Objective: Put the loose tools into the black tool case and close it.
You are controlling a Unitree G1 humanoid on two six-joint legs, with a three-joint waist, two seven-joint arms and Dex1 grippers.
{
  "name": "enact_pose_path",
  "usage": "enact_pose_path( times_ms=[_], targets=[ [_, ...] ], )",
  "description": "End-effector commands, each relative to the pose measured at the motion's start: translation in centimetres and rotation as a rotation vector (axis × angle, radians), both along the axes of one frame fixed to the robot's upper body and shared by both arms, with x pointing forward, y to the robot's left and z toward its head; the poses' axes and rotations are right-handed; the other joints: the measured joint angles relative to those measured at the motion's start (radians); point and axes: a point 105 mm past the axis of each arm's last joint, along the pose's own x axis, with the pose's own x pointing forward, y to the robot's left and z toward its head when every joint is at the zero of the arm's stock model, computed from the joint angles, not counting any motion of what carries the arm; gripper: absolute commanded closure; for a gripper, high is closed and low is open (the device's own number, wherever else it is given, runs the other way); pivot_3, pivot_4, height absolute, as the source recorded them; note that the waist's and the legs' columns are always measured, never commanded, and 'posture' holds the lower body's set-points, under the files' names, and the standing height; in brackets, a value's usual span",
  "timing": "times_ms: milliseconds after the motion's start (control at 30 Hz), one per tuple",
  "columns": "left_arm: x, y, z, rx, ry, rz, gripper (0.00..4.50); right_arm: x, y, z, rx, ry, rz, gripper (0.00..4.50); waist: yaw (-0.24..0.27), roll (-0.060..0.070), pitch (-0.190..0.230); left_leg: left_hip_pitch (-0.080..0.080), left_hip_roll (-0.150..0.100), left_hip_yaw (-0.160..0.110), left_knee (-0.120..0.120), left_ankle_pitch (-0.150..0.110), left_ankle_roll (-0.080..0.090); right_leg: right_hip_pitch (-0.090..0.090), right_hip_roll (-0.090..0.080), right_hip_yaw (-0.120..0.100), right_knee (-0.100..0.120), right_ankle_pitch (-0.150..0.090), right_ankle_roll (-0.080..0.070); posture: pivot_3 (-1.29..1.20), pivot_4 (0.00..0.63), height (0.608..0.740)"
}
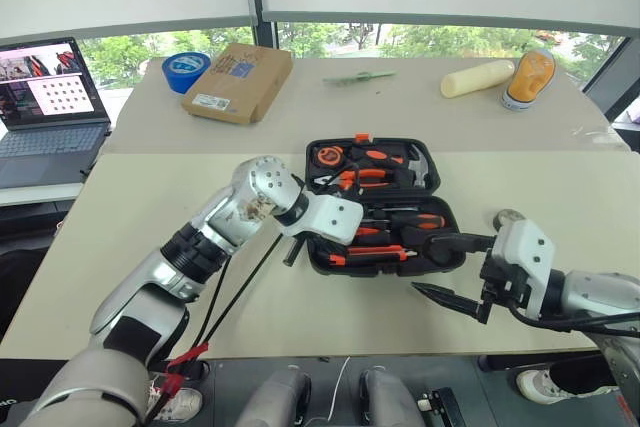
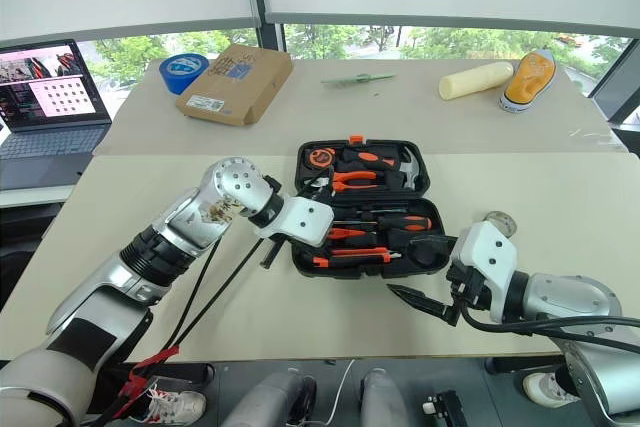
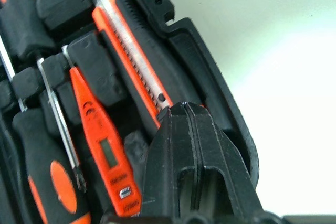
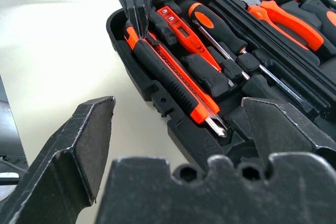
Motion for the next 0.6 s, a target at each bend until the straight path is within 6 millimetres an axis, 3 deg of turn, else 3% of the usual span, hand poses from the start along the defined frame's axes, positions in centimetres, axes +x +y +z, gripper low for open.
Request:
enact_pose_path(
  times_ms=[33,167,333,467,600],
  targets=[
    [-0.6,0.4,-1.5,0.069,-0.029,-0.055,4.47,-0.1,0.4,0.9,-0.003,-0.053,0.014,0.00,0.000,0.000,0.000,0.000,0.000,0.000,0.000,0.000,0.000,0.000,0.000,0.000,0.000,0.000,0.000,0.00,0.150,0.735],
    [-0.5,0.9,-2.5,0.121,-0.063,-0.067,4.47,-0.2,0.3,0.8,-0.002,-0.053,0.009,0.00,0.000,0.000,0.000,0.001,0.000,0.000,0.000,0.000,0.001,0.001,0.000,0.000,0.000,0.000,0.000,0.00,0.150,0.735],
    [0.6,0.1,-2.5,0.110,-0.108,-0.038,4.47,-0.3,0.4,0.8,0.002,-0.052,0.008,0.00,0.008,0.001,-0.001,0.004,0.000,0.000,0.000,-0.002,0.003,0.005,0.000,0.000,-0.002,0.000,0.000,0.00,0.150,0.735],
    [0.3,-0.8,-1.6,0.055,-0.066,-0.027,4.47,-0.3,0.4,0.8,0.005,-0.052,0.003,0.00,0.014,0.001,-0.001,0.010,0.000,0.000,0.000,-0.006,0.009,0.012,0.000,-0.001,-0.003,0.000,0.001,0.00,0.150,0.735],
    [0.0,-1.9,0.8,-0.065,0.008,-0.006,4.47,-0.4,0.3,0.7,0.006,-0.048,-0.003,0.00,0.015,0.001,-0.001,0.009,0.000,0.000,0.000,-0.005,0.009,0.012,0.000,-0.001,-0.003,-0.001,0.001,0.00,0.150,0.735]
  ],
)
